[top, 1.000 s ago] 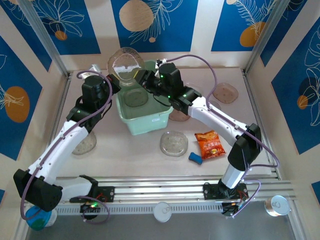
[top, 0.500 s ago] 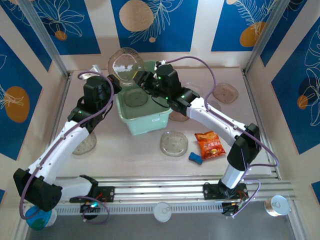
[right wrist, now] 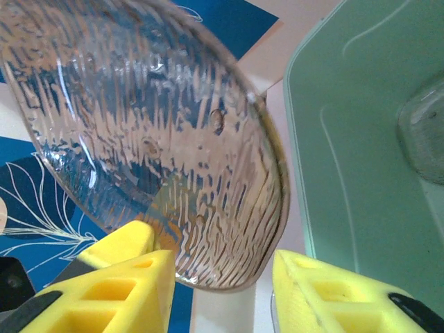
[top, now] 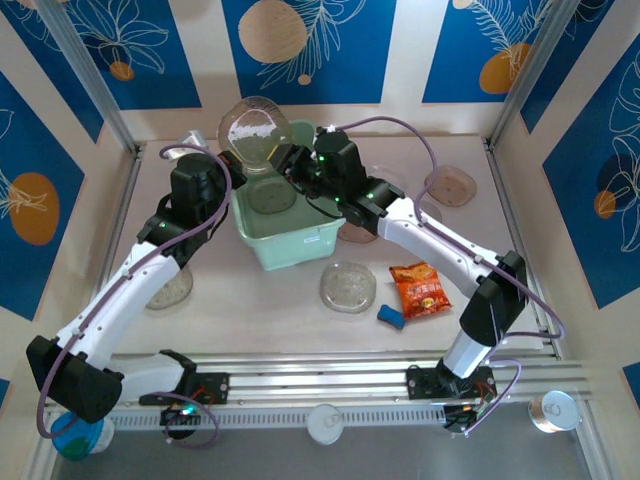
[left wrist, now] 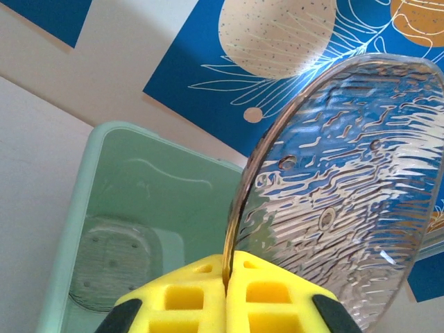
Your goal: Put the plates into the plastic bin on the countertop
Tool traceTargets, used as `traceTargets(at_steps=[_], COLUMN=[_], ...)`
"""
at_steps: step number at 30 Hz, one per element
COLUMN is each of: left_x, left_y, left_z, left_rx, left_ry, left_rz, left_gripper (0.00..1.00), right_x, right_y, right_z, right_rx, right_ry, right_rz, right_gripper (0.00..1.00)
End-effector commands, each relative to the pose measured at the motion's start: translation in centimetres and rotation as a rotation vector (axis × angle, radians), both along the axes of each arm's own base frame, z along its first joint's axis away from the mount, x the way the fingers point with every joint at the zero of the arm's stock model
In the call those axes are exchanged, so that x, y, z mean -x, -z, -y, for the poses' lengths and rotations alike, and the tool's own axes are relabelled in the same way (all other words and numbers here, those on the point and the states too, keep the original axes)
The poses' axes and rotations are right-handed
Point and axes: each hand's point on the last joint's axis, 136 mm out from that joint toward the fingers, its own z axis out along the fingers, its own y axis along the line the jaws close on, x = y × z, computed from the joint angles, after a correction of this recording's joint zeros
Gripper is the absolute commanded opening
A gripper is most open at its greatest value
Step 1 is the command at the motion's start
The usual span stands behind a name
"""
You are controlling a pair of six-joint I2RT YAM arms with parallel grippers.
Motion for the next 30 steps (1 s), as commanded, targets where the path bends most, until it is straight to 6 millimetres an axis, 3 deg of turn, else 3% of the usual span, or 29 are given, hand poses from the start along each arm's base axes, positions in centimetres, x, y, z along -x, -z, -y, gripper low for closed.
traceTargets(at_steps=[1,7,22,30], left_x=[-0.1,0.2,0.5,0.6], left_y=[-1.9,-2.2,-2.2,-1.5], left_z=[0.4,0.4,0.8,0.9], left_rx=[-0.001,0.009,0.048,0.047], left_ry=[0.001,0.002,0.015,0.019], left_rz=[0.053,0.057,0.054,0.034], left_gripper=[0.00,0.00,0.00,0.00], right_x=[1.0,0.5,-1.6,-2.2], right_y=[-1.0,-0.1,2.5,1.6], right_z=[1.0,1.2,0.2,-0.2], right_rx=[-0.010,0.006,0.041,0.015], right_ry=[0.025,0.045,0.101,0.120], right_rz=[0.003,-0.011,-0.052,-0.017], right_gripper=[0.44,0.46,0.34,0.28])
